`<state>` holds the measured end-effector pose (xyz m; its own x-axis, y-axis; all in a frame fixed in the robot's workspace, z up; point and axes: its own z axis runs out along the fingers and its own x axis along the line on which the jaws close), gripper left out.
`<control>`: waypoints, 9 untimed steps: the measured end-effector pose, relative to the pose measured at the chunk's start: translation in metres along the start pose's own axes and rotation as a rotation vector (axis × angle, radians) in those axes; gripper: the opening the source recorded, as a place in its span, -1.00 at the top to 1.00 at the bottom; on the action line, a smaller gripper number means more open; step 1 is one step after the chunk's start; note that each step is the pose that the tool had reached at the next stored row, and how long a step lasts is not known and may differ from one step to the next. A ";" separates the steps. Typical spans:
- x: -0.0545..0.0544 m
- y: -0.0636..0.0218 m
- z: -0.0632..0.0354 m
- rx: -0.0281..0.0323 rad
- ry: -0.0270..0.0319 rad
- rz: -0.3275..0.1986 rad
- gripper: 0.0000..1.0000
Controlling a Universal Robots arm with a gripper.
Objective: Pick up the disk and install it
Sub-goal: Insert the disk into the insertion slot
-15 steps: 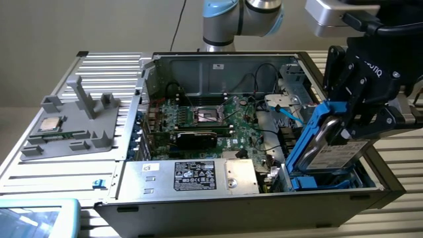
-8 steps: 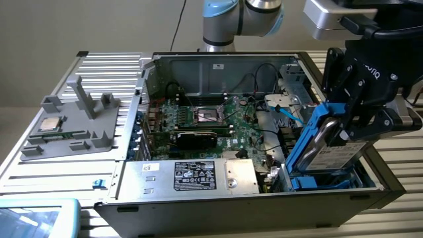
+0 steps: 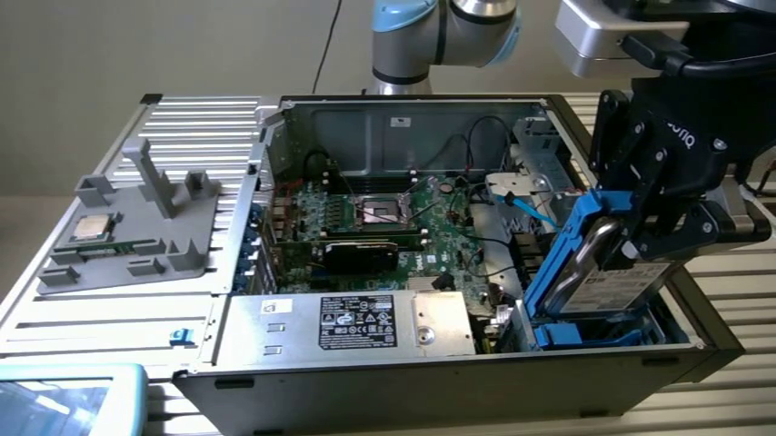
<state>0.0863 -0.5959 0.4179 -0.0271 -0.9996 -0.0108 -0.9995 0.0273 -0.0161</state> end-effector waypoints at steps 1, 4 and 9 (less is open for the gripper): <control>0.000 0.0000 0.0001 0.0000 -0.0001 0.000 0.25; 0.000 0.0000 0.0007 0.0000 -0.0001 0.000 0.25; 0.000 0.0008 0.0021 0.0008 -0.0001 0.000 0.25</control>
<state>0.0855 -0.5960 0.4157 -0.0271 -0.9996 -0.0109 -0.9995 0.0273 -0.0169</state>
